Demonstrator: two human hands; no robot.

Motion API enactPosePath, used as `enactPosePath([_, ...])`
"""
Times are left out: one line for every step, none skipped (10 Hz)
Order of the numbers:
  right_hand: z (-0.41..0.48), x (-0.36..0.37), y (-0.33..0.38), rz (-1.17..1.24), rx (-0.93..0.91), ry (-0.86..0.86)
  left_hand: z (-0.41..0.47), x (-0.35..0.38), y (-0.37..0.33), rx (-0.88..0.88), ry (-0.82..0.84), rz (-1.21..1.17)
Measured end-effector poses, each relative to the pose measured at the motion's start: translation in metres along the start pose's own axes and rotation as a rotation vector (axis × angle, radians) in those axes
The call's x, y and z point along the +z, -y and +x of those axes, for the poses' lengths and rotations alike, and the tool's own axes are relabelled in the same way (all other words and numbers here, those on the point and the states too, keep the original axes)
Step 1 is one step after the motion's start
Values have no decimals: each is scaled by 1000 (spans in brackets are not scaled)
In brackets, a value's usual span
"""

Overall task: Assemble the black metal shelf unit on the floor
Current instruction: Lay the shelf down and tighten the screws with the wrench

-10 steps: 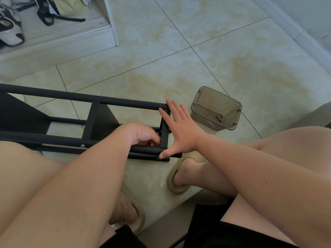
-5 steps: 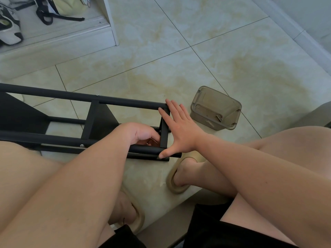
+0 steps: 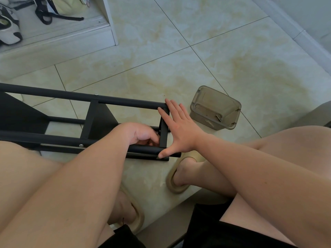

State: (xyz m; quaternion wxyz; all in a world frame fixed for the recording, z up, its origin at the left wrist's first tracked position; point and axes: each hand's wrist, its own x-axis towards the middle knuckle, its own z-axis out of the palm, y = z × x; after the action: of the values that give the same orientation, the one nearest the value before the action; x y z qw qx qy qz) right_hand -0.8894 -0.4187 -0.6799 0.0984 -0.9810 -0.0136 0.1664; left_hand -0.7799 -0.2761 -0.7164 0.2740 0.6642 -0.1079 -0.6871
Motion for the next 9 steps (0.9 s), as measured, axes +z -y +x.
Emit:
enactPosePath([0,0,0,3,-1,2,1,0,1,15,23,-37])
enactPosePath([0,1,-1,5,-1,2,3,-2,2,19,29,-90])
enactPosePath([0,1,0,4,-1,0,3,-3,2,-3,33,-109])
enactPosePath([1,1,0,3,0,-1,2,-2,0,-47,26,-18])
enactPosePath([1,1,-1,4,-1,1,4,-1,0,-43,-6,37])
enactPosePath([1,2,-2,4,-5,-2,5,-1,1,-12,-18,38])
enactPosePath([0,2,-2,9,-11,-8,5,-2,2,-1,-8,15])
enactPosePath([1,3,-3,14,-16,-13,4,-1,1,14,0,-6])
enactPosePath([1,4,-4,14,-21,-18,1,0,0,26,14,-47])
